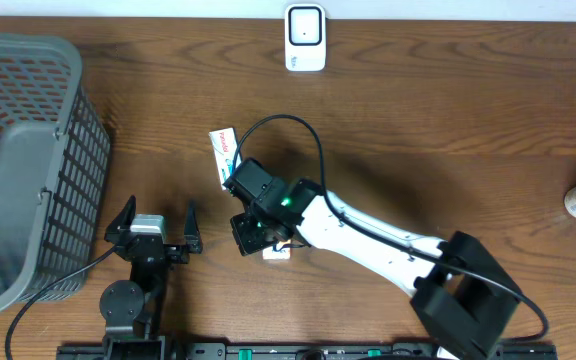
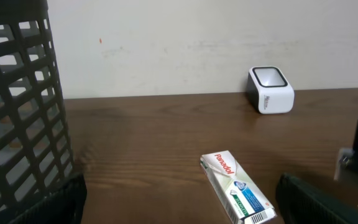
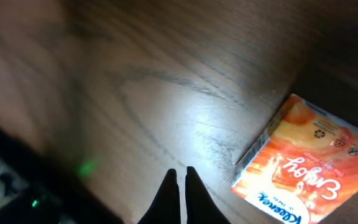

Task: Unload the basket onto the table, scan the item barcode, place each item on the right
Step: 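Reach the right gripper down to the orange Kleenex tissue pack, then close the right gripper on the tissue pack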

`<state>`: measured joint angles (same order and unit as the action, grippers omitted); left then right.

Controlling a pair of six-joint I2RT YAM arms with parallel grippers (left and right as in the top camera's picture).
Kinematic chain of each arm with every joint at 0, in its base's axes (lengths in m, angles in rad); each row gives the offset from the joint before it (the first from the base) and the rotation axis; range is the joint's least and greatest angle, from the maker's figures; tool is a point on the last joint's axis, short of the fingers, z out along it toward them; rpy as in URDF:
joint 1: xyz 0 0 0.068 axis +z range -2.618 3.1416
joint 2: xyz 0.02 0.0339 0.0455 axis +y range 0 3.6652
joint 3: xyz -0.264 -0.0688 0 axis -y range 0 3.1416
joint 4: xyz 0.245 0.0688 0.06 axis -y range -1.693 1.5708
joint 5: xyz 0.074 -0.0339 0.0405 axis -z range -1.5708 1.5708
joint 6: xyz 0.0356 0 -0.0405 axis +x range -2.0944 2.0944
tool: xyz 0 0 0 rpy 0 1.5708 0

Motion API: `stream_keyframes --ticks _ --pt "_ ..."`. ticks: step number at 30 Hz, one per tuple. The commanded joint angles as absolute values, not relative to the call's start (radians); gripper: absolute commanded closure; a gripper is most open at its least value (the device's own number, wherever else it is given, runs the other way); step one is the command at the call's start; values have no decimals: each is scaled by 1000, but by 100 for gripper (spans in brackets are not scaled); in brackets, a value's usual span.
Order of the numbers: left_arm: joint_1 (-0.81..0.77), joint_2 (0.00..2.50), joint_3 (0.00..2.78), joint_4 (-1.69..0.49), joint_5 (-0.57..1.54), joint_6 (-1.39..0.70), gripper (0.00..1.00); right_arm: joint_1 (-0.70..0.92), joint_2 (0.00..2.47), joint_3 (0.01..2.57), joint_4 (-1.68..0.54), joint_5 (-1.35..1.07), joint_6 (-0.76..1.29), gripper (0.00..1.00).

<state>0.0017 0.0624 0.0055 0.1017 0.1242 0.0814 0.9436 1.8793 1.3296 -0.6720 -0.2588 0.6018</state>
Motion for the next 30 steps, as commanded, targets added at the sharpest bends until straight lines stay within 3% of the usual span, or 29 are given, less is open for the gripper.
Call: stream_keyframes --ticks 1,15,23,30 --pt "1 57 5 105 115 76 4 951 1934 1327 -673 -208 680 99" --pt "1 57 5 104 115 76 4 955 1985 1327 -779 -236 651 99" --pt "1 56 5 105 115 76 4 947 1984 1327 -958 -25 511 99" --pt "1 57 5 105 115 76 4 939 1939 1328 -963 -121 480 98"
